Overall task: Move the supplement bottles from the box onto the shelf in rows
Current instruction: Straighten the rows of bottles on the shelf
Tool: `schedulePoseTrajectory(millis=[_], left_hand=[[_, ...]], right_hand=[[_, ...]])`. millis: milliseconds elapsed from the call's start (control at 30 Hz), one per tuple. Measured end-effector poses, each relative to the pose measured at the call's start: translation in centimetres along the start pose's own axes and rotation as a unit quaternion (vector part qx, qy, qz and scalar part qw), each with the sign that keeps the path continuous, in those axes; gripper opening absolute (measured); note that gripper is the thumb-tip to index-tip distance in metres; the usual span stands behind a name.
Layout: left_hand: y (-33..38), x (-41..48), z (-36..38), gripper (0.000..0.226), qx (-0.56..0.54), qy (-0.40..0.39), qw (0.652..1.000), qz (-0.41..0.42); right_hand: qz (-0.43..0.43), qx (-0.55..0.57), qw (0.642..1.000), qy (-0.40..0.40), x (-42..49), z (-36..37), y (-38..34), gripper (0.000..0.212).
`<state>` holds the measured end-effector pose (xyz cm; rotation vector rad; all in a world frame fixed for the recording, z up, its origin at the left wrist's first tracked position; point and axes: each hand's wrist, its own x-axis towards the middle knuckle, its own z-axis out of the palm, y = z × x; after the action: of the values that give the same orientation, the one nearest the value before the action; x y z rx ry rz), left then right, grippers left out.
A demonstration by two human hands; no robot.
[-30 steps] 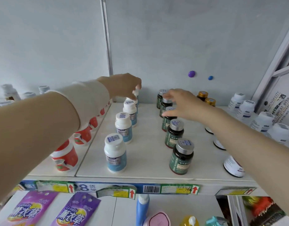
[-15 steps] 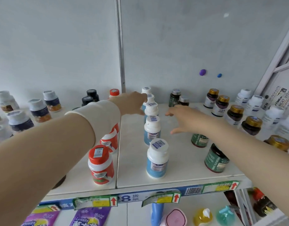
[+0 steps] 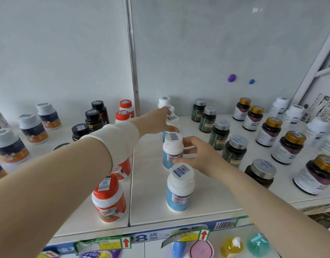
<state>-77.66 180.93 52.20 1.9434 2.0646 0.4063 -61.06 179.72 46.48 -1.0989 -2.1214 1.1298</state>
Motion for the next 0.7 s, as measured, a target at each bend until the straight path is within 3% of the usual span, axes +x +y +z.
schedulePoseTrajectory(millis=[333, 700], left_hand=[[-0.6, 1.1, 0.1, 0.050, -0.019, -0.015, 1.000, -0.005], [-0.8, 0.6, 0.0, 0.050, -0.075, -0.036, 0.996, -0.010]], right_hand=[[-0.005, 0.046, 0.999, 0.012, 0.2, 0.4, 1.1, 0.051], [0.001, 0.053, 0.999, 0.013, -0.2, 0.2, 1.4, 0.047]])
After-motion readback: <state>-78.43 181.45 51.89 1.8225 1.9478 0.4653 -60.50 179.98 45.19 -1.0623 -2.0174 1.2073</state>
